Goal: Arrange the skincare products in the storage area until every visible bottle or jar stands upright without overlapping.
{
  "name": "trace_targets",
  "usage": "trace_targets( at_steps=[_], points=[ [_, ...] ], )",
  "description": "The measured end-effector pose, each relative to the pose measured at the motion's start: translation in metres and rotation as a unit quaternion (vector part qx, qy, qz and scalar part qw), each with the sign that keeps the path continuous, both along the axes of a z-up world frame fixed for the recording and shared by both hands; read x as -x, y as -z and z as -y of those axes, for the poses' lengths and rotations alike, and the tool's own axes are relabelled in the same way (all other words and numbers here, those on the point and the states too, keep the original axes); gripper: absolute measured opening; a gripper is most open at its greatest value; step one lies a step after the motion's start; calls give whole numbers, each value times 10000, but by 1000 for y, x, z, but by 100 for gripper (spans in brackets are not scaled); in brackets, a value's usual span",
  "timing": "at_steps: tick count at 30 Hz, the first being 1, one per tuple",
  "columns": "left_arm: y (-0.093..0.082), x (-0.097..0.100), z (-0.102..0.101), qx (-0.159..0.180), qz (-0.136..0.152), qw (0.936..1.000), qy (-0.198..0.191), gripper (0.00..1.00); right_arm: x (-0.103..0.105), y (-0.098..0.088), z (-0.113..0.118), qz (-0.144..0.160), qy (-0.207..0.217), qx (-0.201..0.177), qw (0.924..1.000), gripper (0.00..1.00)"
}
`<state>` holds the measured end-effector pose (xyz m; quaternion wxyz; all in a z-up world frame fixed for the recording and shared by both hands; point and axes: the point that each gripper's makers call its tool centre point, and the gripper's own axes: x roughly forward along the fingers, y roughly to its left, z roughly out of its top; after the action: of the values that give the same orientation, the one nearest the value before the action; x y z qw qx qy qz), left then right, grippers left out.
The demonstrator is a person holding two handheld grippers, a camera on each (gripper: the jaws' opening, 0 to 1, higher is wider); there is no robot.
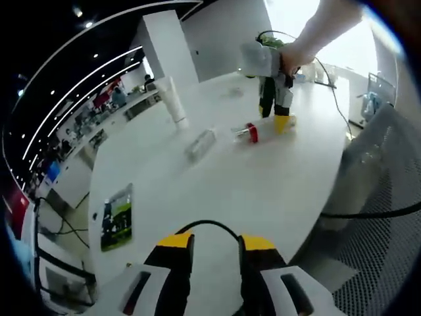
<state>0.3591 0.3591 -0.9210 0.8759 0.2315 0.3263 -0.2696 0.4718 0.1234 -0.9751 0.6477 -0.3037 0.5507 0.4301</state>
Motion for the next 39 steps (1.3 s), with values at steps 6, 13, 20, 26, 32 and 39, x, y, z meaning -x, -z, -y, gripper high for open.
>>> trace_targets(
  at_steps=[6, 13, 20, 26, 32, 39],
  points=[
    [0, 0, -1, -24, -6, 10000, -25, 28, -4, 11, -12, -1, -82, 254, 9996, 40],
    [0, -1, -4, -77, 26, 10000, -51, 28, -6, 11, -9, -29, -78, 510, 9987, 35],
    [-1, -2, -6, -89, 65, 9999, -96, 27, -9, 11, -12, 164, -494, 731, 9960, 28],
    [-2, -2, -6, -81, 77, 9999, -87, 27, -7, 8, -17, 263, -357, 418, 9981, 27],
    [0, -2, -6, -111, 43, 9999, -85, 27, 3, -1, -24, 280, -310, -2, 9991, 27],
    [1, -2, -6, -132, 13, 9999, -57, 27, 6, -18, -35, 498, -259, -445, 9974, 27]
  ],
)
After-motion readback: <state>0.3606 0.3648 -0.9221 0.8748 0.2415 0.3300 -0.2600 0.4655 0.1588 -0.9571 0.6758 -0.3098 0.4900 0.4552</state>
